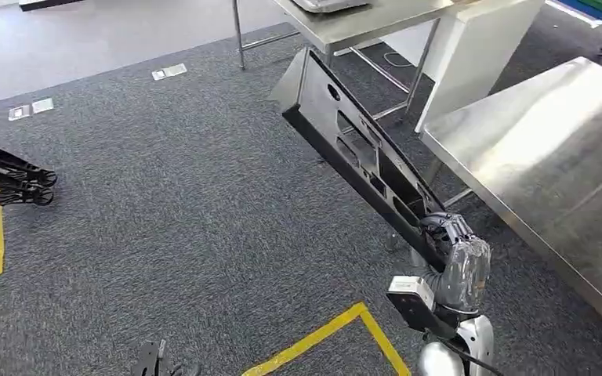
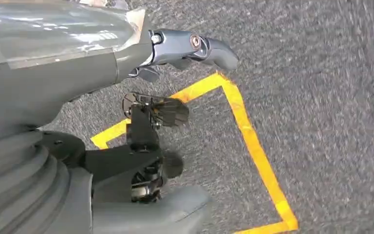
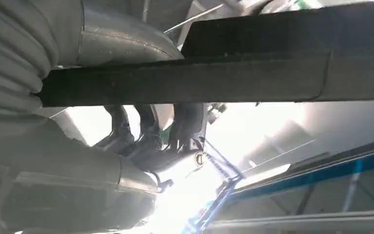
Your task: Take the parts from the cabinet and place them on the table.
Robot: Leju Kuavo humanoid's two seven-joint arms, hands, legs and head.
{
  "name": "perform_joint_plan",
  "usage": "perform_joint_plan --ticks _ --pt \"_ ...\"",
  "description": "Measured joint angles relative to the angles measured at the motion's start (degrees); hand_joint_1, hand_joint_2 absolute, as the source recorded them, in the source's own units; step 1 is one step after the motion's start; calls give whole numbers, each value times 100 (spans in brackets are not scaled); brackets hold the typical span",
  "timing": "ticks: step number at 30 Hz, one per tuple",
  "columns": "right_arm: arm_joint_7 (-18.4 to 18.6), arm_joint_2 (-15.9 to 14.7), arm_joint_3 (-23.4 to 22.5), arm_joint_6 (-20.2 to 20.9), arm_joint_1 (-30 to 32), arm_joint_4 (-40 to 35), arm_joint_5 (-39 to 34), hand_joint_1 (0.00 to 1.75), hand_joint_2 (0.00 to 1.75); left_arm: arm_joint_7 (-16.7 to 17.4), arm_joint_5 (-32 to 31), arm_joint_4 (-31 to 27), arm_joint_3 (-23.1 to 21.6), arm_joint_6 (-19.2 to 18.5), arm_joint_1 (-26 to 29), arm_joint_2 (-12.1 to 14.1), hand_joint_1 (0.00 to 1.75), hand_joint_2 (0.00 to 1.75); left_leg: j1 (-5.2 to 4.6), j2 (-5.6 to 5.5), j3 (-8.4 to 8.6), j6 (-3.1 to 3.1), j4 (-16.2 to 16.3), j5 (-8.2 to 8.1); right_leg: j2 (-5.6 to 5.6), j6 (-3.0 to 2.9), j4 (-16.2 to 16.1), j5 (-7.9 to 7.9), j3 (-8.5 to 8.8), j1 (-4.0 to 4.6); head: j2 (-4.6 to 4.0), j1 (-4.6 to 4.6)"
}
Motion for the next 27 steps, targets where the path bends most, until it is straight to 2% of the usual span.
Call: perform_joint_plan --ticks 1,2,3,4,5,6,7,8,9,10,11,12,13,14,15,16,17,18,19,20,22,23,24,25,26,27 --pt "0 -2 0 0 4 0 0 175 175 -9 0 0 0 -9 -2 -2 0 175 4 65 9 -10 1 -7 -34 63 -357 143 205 -15 0 9" --pt "0 -2 0 0 4 -2 0 175 175 -15 -2 0 0 -20 -4 -11 0 175 7 128 23 -30 2 -20 -120 126 -930 339 516 -32 0 9" --pt "0 -2 0 0 3 -7 2 175 175 -17 -4 0 0 -31 -4 -13 0 175 7 173 42 -51 6 -34 -299 163 -1447 491 808 -33 0 13" --pt "-2 -2 0 0 -5 -9 7 175 175 -20 -4 -2 0 -35 -3 -6 0 175 -43 229 55 -94 15 -63 -573 130 -1775 520 972 -17 0 24" --pt "-2 0 4 11 3 -9 13 175 175 -28 -6 0 0 -39 -5 -4 0 175 -55 281 64 -128 23 -79 -484 79 -1773 560 1011 21 0 9" --pt "0 -5 4 18 7 -11 13 175 175 -37 -6 0 0 -39 -6 0 0 175 -57 324 78 -148 21 -82 -420 37 -1759 565 986 19 0 -4" --pt "0 -9 0 20 14 -11 13 175 175 -41 -9 -2 0 -39 -7 -2 0 175 -38 377 95 -168 11 -85 -359 27 -1757 562 966 26 0 7" --pt "0 -11 -2 20 16 -11 13 175 175 -46 -15 -2 0 -42 -15 -4 0 175 -23 447 118 -212 -3 -92 -290 -20 -1768 574 957 37 0 2" --pt "0 -11 0 20 15 -29 17 175 175 -52 -26 -2 0 -50 -25 -11 0 175 6 425 84 -263 15 -145 -211 -79 -1800 601 988 -27 0 4" --pt "0 -9 -2 22 17 -37 22 175 175 -59 -26 -2 0 -64 -37 -9 0 175 23 151 48 -284 190 -283 -156 -86 -1800 599 997 -35 0 -19" --pt "2 -9 0 35 11 -39 22 175 175 -63 -26 -2 -2 -70 -38 -9 0 175 30 -85 -128 -287 601 -514 -105 -123 -1800 601 1000 -39 0 -48" --pt "2 0 4 46 10 -39 24 175 175 -63 -26 0 -2 -70 -29 -9 0 175 31 -189 -361 -297 1086 -742 -41 -147 -1800 605 996 -34 0 -68" --pt "2 0 4 50 16 -39 30 175 175 -63 -30 0 -4 -79 -16 -9 0 175 31 -234 -624 -305 1591 -945 32 -148 -1798 604 992 -25 0 -74" --pt "2 -7 2 50 28 -39 39 175 175 -63 -32 0 -2 -74 -1 -9 0 175 30 -247 -811 -299 1919 -1015 111 -148 -1797 604 994 -15 0 -66" --pt "4 -11 0 50 40 -39 39 175 175 -63 -37 0 -2 -66 8 -9 0 175 31 -250 -857 -283 1940 -926 184 -148 -1796 604 1003 -9 0 -68" --pt "7 -9 0 50 50 -39 39 175 175 -63 -52 0 -2 -52 9 -7 0 175 31 -257 -774 -260 1684 -700 265 -147 -1795 604 1014 -8 0 -70" --pt "7 -11 0 50 51 -39 39 175 175 -65 -68 0 -2 -37 4 -7 0 175 32 -296 -568 -237 1204 -395 349 -146 -1793 603 1029 -8 0 -70" --pt "7 -9 0 50 51 -39 44 175 175 -68 -83 0 -2 -20 2 -4 0 175 38 -400 -320 -210 650 -110 421 -144 -1793 602 1040 -9 0 -74" --pt "7 -9 0 50 51 -39 44 175 175 -68 -100 0 -4 -13 2 2 0 175 58 -634 -154 -186 258 35 487 -141 -1793 603 1033 -12 0 -72" --pt "7 -9 0 50 49 -39 44 175 175 -68 -107 0 -4 -2 2 20 0 175 68 -771 -106 -169 139 -19 536 -122 -1767 602 998 39 0 -66" --pt "7 -11 2 50 53 -39 46 175 175 -70 -127 0 -7 6 4 20 0 175 27 -676 -106 -176 109 -22 627 -66 -1767 624 945 -4 0 -64" --pt "7 -13 0 50 75 -39 46 175 175 -70 -131 0 -7 9 -5 11 0 175 -7 -628 -100 -144 111 -26 694 -17 -1794 634 934 -22 0 -59" --pt "7 -18 0 48 84 -42 46 175 175 -72 -144 0 -4 15 -18 -2 0 175 26 -542 -53 -86 70 17 757 27 -1790 644 861 1 0 -57" --pt "7 -24 -2 48 102 -41 46 175 175 -74 -155 -2 -4 15 -37 2 0 175 35 -471 -44 -50 49 43 472 21 -1661 577 825 -7 0 -55" --pt "7 -26 0 48 90 -44 55 175 175 -79 -155 -2 -4 4 -38 -4 0 175 31 -421 -49 -6 48 37 189 5 -1401 422 703 19 0 -13" --pt "4 -29 0 48 88 -44 57 175 175 -79 -157 -2 -7 4 -30 -4 0 175 20 -345 -50 6 49 34 73 -15 -976 222 504 19 0 6"
